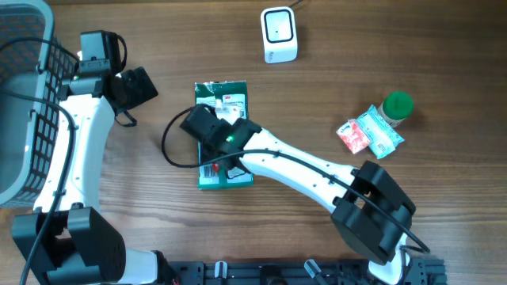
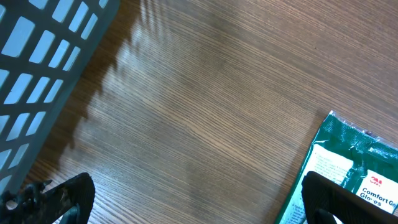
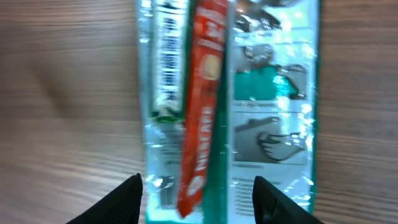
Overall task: Scan the item barcode
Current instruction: 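Reach the right gripper to the glove package and grasp the red Nescafe stick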
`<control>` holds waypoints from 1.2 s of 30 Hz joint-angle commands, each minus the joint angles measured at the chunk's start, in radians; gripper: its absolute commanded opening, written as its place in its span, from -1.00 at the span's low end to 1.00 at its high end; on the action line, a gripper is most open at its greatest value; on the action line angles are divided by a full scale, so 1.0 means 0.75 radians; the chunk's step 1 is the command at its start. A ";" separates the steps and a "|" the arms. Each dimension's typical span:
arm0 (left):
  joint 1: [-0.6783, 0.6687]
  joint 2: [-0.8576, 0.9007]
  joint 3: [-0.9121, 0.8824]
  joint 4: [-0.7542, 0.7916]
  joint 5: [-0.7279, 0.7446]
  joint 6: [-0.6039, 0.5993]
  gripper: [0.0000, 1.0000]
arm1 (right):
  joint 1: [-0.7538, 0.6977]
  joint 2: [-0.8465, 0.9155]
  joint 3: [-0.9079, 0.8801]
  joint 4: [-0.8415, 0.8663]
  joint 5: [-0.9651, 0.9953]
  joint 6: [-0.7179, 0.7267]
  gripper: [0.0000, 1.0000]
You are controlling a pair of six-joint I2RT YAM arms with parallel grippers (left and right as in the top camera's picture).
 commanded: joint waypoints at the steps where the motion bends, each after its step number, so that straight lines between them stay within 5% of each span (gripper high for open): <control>1: 0.008 -0.010 0.015 0.000 -0.012 0.021 1.00 | 0.002 0.014 -0.039 0.048 0.098 0.064 0.12; 36: 0.009 -0.010 0.015 0.000 -0.012 0.021 1.00 | 0.034 0.147 -0.050 0.106 0.012 0.065 -0.61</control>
